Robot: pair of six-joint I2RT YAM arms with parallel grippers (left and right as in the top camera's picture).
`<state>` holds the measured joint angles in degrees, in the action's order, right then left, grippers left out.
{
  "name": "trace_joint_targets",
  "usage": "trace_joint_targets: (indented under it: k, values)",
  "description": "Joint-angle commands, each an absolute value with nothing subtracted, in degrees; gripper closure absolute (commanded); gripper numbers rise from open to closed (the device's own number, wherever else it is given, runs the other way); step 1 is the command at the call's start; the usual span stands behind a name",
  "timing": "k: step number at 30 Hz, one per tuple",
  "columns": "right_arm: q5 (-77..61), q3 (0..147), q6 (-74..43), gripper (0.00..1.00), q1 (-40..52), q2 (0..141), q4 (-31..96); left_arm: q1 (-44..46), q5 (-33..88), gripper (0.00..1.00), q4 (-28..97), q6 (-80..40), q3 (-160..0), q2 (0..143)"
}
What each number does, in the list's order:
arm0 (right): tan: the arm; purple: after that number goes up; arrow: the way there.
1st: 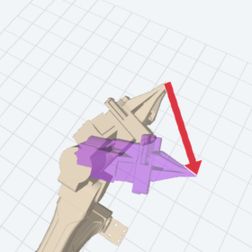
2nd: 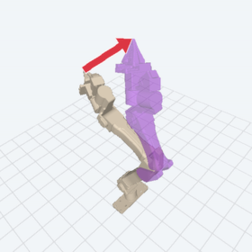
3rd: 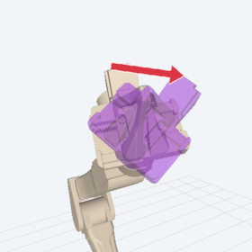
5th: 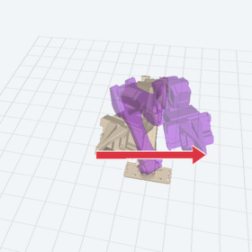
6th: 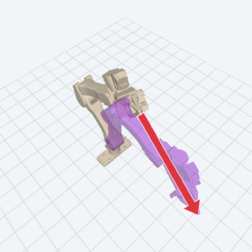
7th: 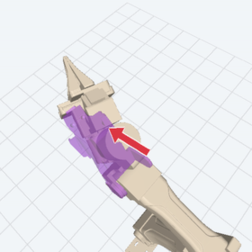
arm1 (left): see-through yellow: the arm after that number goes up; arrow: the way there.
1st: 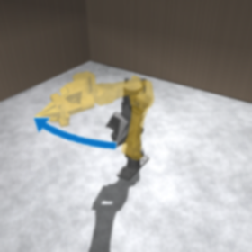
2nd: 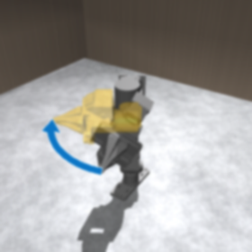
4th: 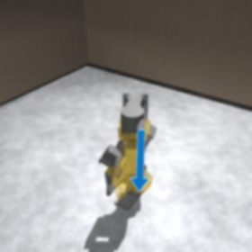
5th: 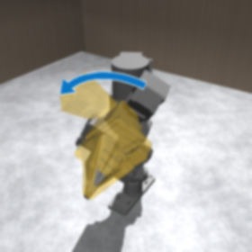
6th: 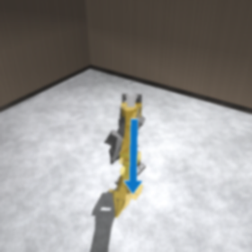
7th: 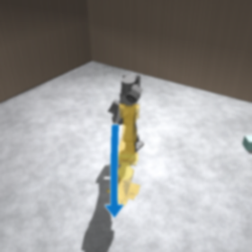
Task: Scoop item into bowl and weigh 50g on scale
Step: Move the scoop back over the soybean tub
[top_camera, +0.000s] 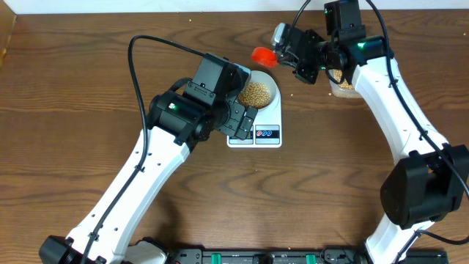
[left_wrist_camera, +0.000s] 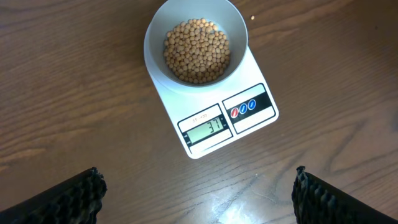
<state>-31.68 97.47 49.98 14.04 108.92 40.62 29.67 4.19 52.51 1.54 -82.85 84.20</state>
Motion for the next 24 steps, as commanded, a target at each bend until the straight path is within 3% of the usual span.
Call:
trace_joint_targets:
  k: [1,14,17,24]
  values:
    - [-32.1,98.2,50.7,0.99,14.0,107.0,40.0,29.5,4.3,0.02,52.7,2.1,-82.3,84.6]
    - [-34.9,98.0,47.3,0.99,13.5,108.9,39.2,29.5,4.3,0.02,52.7,2.1,-82.3,84.6]
    - [-36.8,98.0,39.7,0.99,11.8,108.9,37.8,29.5,4.3,0.02,52.7,2.1,-82.3,84.6]
    - [-42.7,98.0,2.0,0.99,0.7,108.9,29.5,29.5,4.3,0.02,52.7,2.1,-82.3,84.6]
